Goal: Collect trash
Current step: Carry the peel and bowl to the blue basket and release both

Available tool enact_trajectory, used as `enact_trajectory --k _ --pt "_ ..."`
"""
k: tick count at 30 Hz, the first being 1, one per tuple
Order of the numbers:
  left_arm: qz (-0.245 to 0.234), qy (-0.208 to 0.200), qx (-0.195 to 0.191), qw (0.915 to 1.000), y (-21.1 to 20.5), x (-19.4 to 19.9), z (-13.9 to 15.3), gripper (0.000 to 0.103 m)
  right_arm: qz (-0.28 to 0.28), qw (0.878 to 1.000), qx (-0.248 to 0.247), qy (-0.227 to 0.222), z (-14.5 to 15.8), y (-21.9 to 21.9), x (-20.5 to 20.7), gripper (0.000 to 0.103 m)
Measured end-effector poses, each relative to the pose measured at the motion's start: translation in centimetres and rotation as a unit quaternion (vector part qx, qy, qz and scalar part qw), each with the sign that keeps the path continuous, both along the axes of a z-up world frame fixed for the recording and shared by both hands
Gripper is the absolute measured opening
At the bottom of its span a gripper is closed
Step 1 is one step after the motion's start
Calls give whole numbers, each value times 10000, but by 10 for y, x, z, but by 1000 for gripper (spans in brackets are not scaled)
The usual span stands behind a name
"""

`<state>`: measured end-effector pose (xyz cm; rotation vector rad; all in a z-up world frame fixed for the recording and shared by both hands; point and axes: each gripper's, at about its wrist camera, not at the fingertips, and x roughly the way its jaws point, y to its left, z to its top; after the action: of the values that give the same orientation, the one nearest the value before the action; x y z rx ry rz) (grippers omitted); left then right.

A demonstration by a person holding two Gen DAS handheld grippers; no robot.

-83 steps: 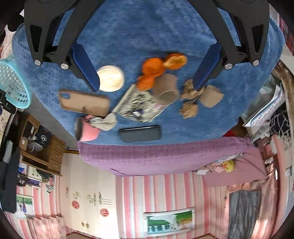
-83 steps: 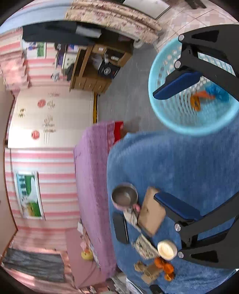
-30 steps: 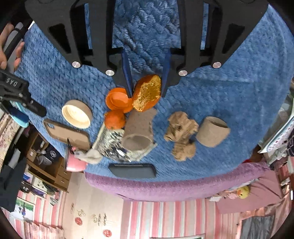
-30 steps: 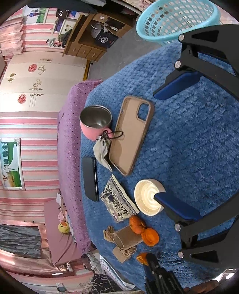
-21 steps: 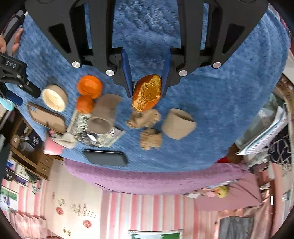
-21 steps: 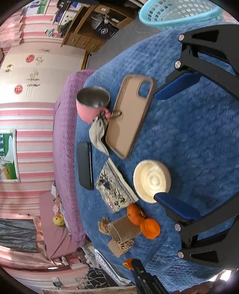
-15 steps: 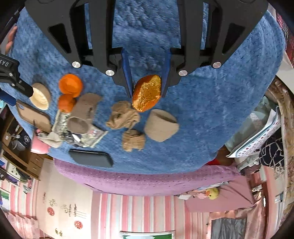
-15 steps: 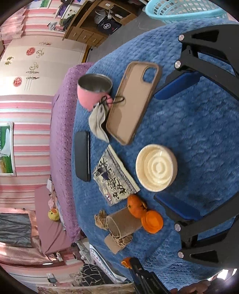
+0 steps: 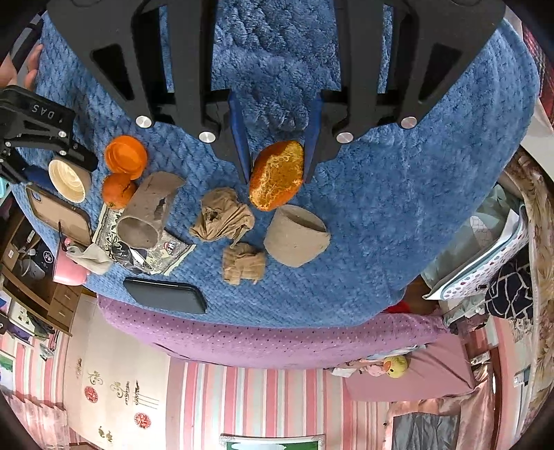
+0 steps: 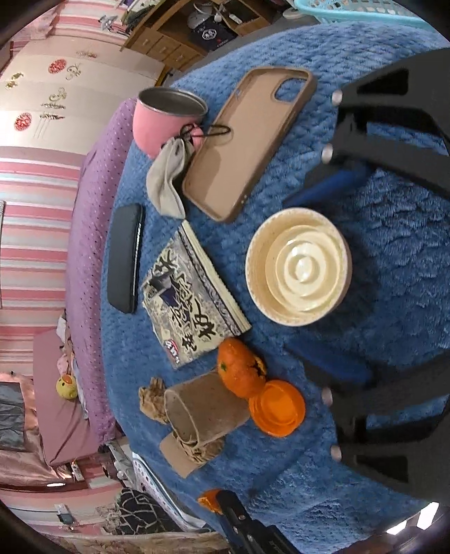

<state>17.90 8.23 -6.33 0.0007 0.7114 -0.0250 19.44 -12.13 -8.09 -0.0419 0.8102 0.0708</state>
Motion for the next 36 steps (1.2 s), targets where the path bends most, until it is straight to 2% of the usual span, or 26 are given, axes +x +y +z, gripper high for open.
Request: enact_trajectory --k 2,8,14,25,29,36 --pt "5 -11 21 10000 0 0 0 29 9 10000 25 -33 1 1 0 61" --pt "45 -59 72 9999 -1 -2 1 29 52 9994 151 -295 9 -4 -11 61" --pt "68 -185 127 9997 -6 -8 7 29 -4 9983 -11 -578 19 -16 -29 61" --pt "-89 -422 232 9988 -31 -17 20 29 -439 9948 92 -915 41 -64 -53 61" --pt "-137 -488 365 9980 -39 -21 23 29 -480 9947 43 -908 41 -72 -54 61" --pt "-300 -591 298 9974 -50 -30 30 29 -504 9941 -77 -954 47 -84 -61 61"
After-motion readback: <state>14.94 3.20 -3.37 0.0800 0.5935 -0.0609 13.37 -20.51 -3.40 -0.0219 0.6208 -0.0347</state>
